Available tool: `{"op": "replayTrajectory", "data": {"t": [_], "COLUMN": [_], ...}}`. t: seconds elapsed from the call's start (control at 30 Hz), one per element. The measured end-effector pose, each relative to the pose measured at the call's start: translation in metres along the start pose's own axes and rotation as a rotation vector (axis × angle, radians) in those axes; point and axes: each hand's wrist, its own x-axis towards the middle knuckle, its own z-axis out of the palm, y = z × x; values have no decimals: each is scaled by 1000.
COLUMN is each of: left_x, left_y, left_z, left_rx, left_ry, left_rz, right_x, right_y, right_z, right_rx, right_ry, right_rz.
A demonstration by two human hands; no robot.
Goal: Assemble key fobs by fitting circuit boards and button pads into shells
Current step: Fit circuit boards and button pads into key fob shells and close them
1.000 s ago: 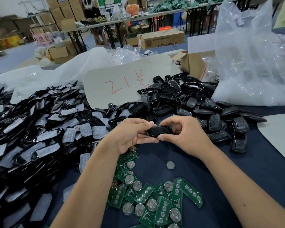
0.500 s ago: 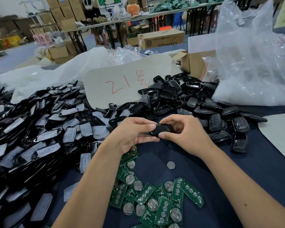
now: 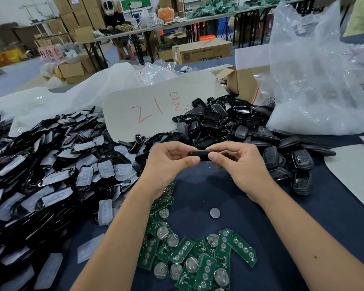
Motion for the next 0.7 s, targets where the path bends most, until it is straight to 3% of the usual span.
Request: {"op": "replayTrajectory", "data": {"t": [0.7], "left_x": [1], "left_y": [-1], "left_z": [-4], "left_rx": [62], "left_ry": [-1], "left_rz": [129], "right_x": [-2], "right_y": [-4], "right_z": [2], "right_rx": [-78], "right_ry": [9], "right_rz": [-83]}}
